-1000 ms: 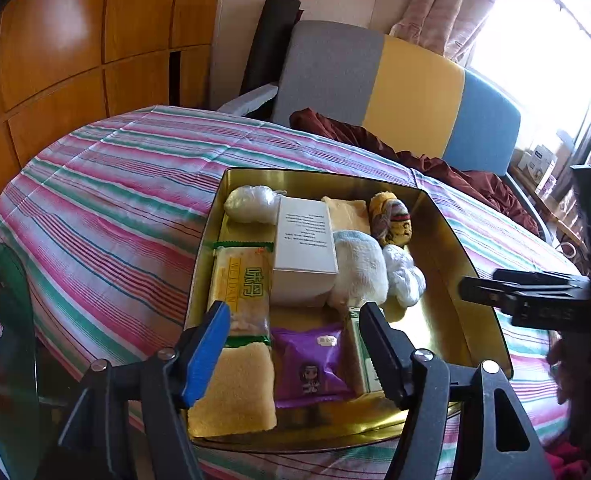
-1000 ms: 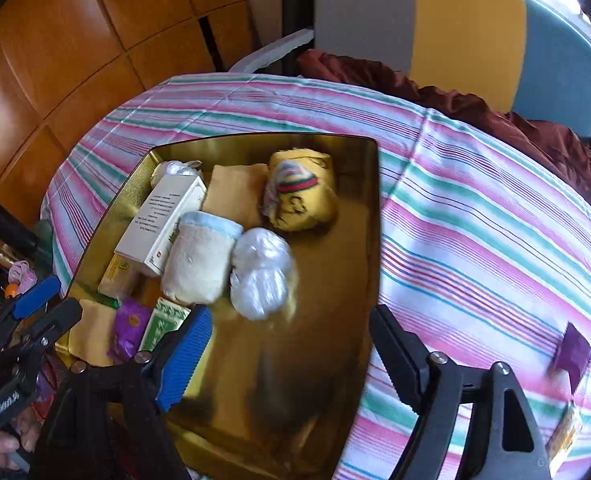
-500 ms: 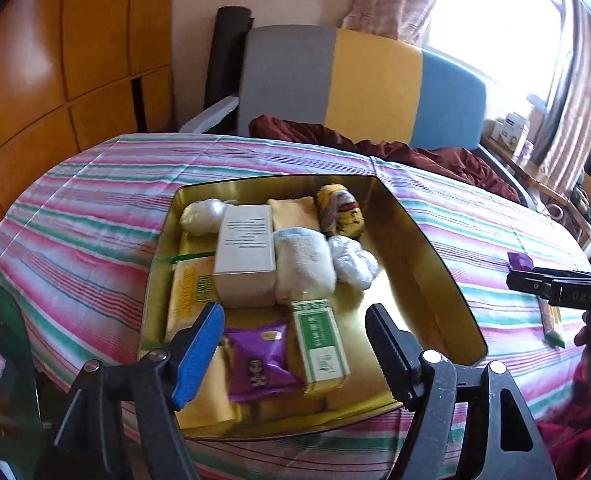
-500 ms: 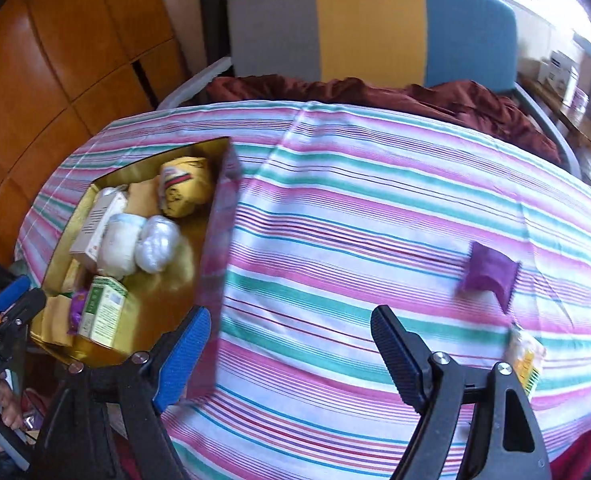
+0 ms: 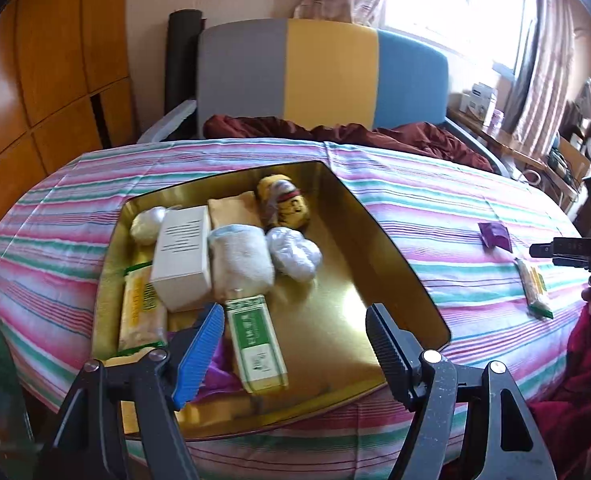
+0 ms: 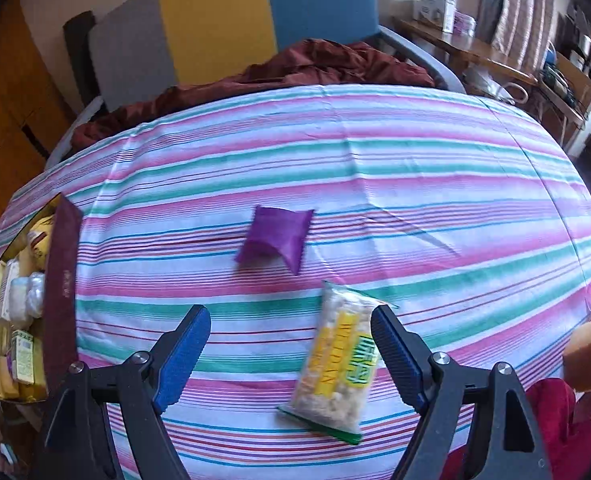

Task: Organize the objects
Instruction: 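Grasp the WEIDAN snack bag with the right gripper while the left gripper grasps the purple pack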

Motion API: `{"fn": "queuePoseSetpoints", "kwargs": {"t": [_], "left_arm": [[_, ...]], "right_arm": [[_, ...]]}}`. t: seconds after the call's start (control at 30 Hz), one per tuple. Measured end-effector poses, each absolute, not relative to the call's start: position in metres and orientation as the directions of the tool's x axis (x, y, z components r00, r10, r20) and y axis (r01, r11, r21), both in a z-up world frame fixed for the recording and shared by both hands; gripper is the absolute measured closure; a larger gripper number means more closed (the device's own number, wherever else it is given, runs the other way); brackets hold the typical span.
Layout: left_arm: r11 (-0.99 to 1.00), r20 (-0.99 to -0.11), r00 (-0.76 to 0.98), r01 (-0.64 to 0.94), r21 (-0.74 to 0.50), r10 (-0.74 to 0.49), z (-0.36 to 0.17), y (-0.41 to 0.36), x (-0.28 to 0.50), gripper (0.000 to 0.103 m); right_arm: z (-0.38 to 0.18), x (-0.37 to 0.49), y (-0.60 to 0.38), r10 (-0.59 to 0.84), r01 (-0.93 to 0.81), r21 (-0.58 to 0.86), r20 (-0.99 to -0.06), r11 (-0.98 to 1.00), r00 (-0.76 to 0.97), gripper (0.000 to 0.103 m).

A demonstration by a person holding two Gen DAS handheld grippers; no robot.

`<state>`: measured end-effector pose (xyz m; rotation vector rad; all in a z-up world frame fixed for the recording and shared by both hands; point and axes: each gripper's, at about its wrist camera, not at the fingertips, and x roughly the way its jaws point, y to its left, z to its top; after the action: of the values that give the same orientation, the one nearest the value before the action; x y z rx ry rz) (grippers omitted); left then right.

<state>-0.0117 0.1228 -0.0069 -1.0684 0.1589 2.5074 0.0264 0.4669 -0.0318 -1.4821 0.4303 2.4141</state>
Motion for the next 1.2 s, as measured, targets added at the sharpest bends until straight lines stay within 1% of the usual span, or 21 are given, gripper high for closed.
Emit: {"fn": "queuePoseSetpoints", "kwargs": {"t": [0.1,0.2,0.33,0.4,0.43,0.47,0.5,0.53,0.63,0.7,0.87,0.93,1.1,1.13,1.2], "left_arm": [[-0.901,-0.717,-0.611,-0.431,-0.055,0.336,-0.008,0.131,-0.01,0.028],[-0.894,-0.726,-0.598,-0.446,-0.052,0.34,-0.011,0.139,-0.008,0.027],[-0.881,-0.732,-0.583,-0.47,-0.049,0.352,-0.013,0.149,-0.006,0.027],[-0.873,-0.733,-0.577,-0.486,-0.047,0.36,-0.012,0.157,-0.006,0.027],[-0.868,-0.733,-0.573,-0.495,-0.046,0.366,-0.012,0.16,-0.005,0.027],[-0.861,-0.733,-0.57,-0.507,-0.042,0.371,-0.011,0.165,-0.005,0.027],[-0.856,-0.732,-0.569,-0.516,-0.038,0.376,-0.01,0.169,-0.004,0.027],[-0.849,-0.731,-0.565,-0.527,-0.037,0.382,-0.009,0.173,-0.003,0.027],[-0.827,-0.731,-0.551,-0.561,-0.033,0.403,-0.006,0.189,-0.002,0.027],[-0.812,-0.73,-0.541,-0.583,-0.031,0.417,-0.004,0.201,-0.003,0.027],[-0.756,-0.747,-0.455,-0.648,-0.095,0.484,0.0,0.241,-0.006,0.027],[-0.73,-0.754,-0.417,-0.673,-0.118,0.507,0.001,0.259,-0.007,0.027],[-0.693,-0.784,-0.329,-0.7,-0.172,0.527,-0.007,0.307,-0.017,0.027],[-0.689,-0.787,-0.33,-0.707,-0.161,0.522,-0.008,0.316,-0.019,0.027],[-0.663,-0.795,-0.351,-0.744,-0.084,0.495,-0.01,0.336,-0.02,0.027]], "right_arm": [[-0.047,0.031,0.493,0.063,-0.464,0.148,-0.91,-0.873,-0.409,0.019],[-0.059,0.032,0.502,0.051,-0.504,0.16,-0.924,-0.849,-0.378,0.019],[-0.067,0.027,0.495,0.039,-0.478,0.142,-0.936,-0.867,-0.349,0.019],[-0.076,0.023,0.487,0.052,-0.455,0.091,-0.955,-0.886,-0.292,0.02],[-0.081,0.021,0.482,0.063,-0.444,0.061,-0.964,-0.894,-0.259,0.024],[-0.081,0.02,0.476,0.109,-0.429,0.007,-0.963,-0.903,-0.246,0.032],[-0.077,0.02,0.472,0.115,-0.41,0.005,-0.957,-0.912,-0.266,0.042],[-0.075,0.02,0.47,0.121,-0.408,0.002,-0.954,-0.913,-0.275,0.057],[-0.073,0.023,0.474,0.143,-0.432,-0.009,-0.95,-0.902,-0.278,0.058],[-0.066,0.028,0.484,0.172,-0.482,-0.008,-0.94,-0.876,-0.296,0.058],[-0.059,0.044,0.515,0.157,-0.604,0.085,-0.929,-0.792,-0.336,0.058],[-0.059,0.044,0.522,0.14,-0.61,0.107,-0.929,-0.785,-0.343,0.058],[-0.06,0.041,0.524,0.135,-0.606,0.11,-0.929,-0.788,-0.345,0.058],[-0.061,0.042,0.523,0.128,-0.607,0.118,-0.93,-0.786,-0.346,0.058],[-0.062,0.043,0.525,0.111,-0.606,0.132,-0.931,-0.784,-0.348,0.058]]}}
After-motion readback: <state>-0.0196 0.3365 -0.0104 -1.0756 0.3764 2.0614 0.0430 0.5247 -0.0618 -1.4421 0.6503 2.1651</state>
